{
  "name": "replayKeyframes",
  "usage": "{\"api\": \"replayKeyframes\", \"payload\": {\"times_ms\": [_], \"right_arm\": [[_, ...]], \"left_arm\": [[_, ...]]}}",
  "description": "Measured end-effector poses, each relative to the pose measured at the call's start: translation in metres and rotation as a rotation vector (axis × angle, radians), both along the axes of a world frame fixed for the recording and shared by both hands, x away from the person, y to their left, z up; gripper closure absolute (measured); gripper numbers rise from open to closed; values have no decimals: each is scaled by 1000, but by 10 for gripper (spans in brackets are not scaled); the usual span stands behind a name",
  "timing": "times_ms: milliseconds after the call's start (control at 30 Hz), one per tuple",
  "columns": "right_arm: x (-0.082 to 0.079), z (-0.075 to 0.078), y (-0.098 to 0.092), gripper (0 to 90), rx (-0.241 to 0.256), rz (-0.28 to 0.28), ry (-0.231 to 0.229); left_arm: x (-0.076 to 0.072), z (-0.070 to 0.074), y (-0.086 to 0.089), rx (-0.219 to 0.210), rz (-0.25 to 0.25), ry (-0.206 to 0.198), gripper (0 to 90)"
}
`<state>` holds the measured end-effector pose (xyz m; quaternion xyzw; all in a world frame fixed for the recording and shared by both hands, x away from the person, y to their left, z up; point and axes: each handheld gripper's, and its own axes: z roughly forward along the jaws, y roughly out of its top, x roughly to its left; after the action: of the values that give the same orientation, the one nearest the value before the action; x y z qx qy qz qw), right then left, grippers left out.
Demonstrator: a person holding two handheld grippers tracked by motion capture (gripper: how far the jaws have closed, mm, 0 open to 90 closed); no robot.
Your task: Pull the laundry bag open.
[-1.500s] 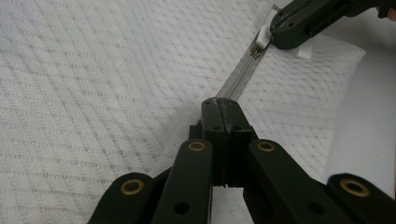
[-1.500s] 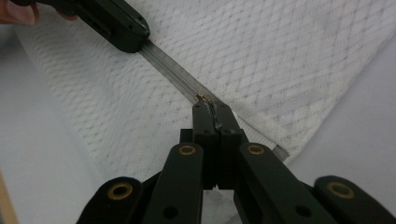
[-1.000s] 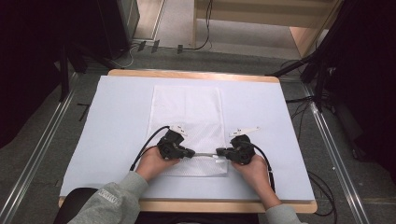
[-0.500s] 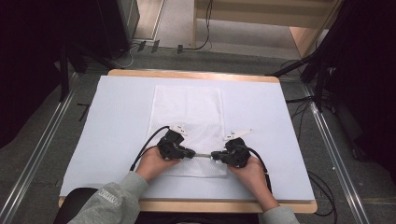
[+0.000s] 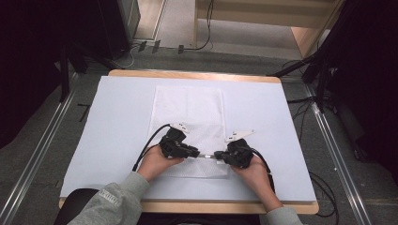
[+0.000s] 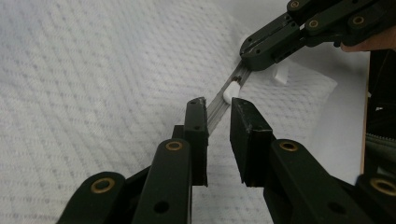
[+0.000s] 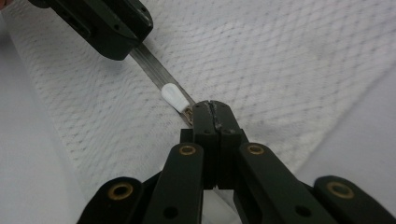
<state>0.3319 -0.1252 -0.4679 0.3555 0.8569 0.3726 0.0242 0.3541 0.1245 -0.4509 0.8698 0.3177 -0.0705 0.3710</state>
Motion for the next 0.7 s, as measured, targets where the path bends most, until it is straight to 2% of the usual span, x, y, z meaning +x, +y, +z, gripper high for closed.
{"api": "replayKeyframes", "payload": {"times_ms": [300,700], "right_arm": [[-1,0,-6,900,-38,-6,-15],[-2,-1,-8,900,-42,10,-27]], "left_arm": [[5,-5,-17,-4,-21,36,751],[7,-14,-29,-6,-27,59,755]]}}
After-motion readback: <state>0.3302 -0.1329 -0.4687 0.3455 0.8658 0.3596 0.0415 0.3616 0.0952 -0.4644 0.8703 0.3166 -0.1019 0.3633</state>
